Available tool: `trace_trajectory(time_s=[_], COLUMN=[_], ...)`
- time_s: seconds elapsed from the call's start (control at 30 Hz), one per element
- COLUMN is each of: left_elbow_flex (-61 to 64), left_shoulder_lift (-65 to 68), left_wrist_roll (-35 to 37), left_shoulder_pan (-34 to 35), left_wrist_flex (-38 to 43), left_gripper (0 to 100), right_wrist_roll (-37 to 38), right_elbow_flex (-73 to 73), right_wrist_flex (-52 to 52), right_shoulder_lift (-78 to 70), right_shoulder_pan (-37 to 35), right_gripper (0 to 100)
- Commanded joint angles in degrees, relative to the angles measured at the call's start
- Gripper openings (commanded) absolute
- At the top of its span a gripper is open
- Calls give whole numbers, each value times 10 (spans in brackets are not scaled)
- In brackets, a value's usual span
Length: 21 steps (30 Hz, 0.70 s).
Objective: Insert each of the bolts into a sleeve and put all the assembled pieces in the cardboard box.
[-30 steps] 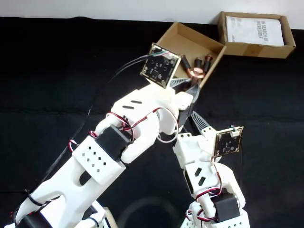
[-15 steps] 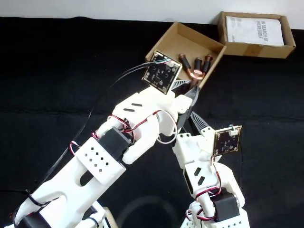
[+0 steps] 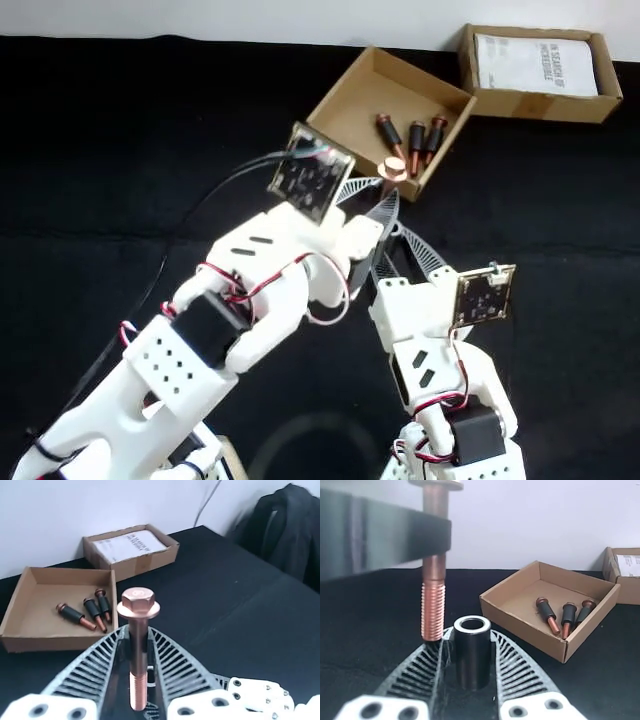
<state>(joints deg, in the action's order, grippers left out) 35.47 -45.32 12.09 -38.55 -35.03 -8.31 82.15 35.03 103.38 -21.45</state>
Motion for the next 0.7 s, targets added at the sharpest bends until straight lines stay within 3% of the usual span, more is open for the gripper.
trace_trajectory(time_s=[0.0, 0.17, 0.67], left_elbow_flex=[23, 7, -34], left_shoulder_lift=[-28, -22, 49], left_wrist_roll=[1, -3, -4], left_shoulder_pan=[-7, -7, -7], left_wrist_flex=[28, 112, 187], left_gripper=[8, 8, 8], right_wrist_roll=[-1, -2, -2], right_elbow_flex=[-9, -9, -9], right_wrist_flex=[-12, -12, -12], right_shoulder_lift=[-1, -1, -1], right_shoulder_pan=[9, 7, 7], right_gripper=[7, 7, 7])
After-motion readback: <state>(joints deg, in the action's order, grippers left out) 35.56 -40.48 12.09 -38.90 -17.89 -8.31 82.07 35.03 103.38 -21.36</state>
